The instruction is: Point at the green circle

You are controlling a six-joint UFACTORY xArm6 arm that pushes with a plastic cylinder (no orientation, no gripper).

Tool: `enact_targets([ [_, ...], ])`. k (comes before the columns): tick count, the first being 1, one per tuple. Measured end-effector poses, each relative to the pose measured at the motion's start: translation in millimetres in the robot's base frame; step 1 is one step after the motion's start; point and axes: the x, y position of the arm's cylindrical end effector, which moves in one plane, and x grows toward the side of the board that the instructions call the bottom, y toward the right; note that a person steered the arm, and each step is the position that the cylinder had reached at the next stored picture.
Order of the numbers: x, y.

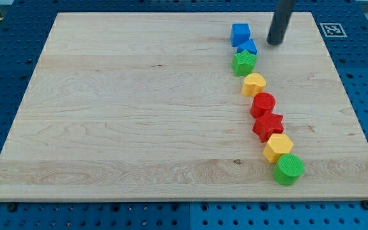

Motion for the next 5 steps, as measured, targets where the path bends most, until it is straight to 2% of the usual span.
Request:
enact_targets([
  [3, 228, 9],
  [4, 235, 8],
  [5, 274, 10],
])
